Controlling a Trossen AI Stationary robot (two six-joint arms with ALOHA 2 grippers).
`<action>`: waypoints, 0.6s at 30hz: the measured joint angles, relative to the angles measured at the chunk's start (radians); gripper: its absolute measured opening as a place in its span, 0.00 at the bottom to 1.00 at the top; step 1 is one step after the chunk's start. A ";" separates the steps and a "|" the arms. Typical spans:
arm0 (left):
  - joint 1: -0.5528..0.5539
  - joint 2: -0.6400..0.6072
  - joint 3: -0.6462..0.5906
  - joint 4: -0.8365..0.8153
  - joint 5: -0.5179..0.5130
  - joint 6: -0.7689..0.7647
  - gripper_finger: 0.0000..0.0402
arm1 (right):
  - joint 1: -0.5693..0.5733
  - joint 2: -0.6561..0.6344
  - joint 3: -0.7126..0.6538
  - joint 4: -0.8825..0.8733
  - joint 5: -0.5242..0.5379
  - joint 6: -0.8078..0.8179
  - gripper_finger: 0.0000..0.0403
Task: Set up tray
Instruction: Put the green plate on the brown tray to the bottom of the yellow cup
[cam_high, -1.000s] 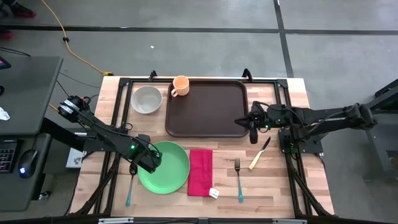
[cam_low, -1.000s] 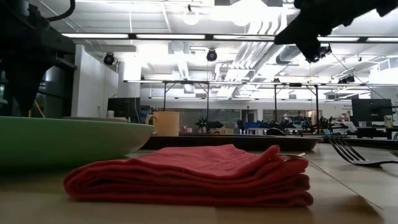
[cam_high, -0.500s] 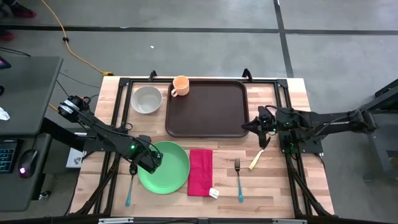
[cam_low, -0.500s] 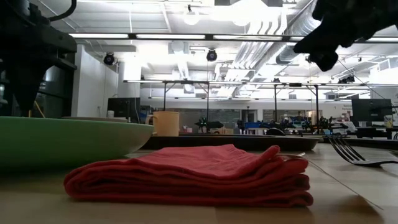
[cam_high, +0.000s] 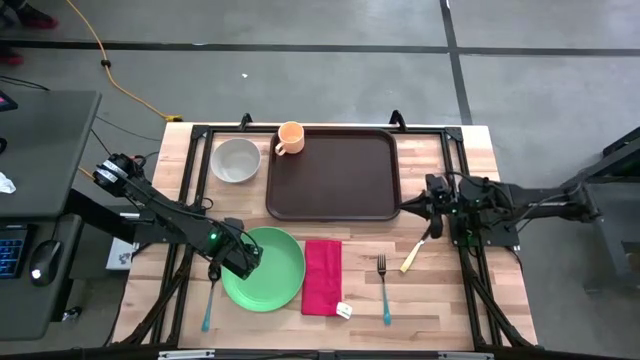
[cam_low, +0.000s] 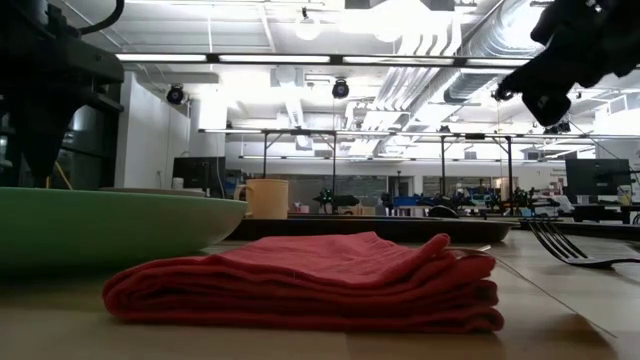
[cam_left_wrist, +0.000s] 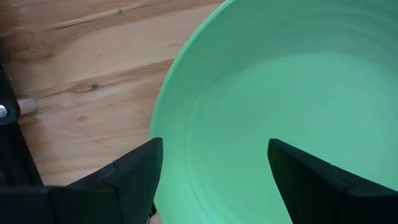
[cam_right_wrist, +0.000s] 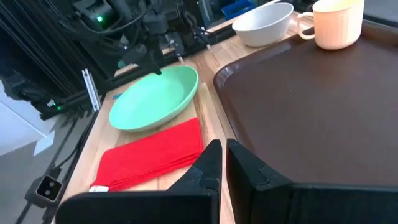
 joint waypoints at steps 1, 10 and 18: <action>0.000 0.000 0.000 0.002 0.000 0.000 0.80 | 0.000 -0.017 -0.016 0.006 0.000 0.007 0.00; 0.000 0.000 0.000 0.011 0.010 -0.008 0.80 | 0.000 -0.143 -0.134 0.067 0.001 0.048 0.00; 0.000 0.000 0.000 -0.104 0.029 -0.034 0.80 | 0.000 -0.212 -0.189 0.075 0.002 0.053 0.00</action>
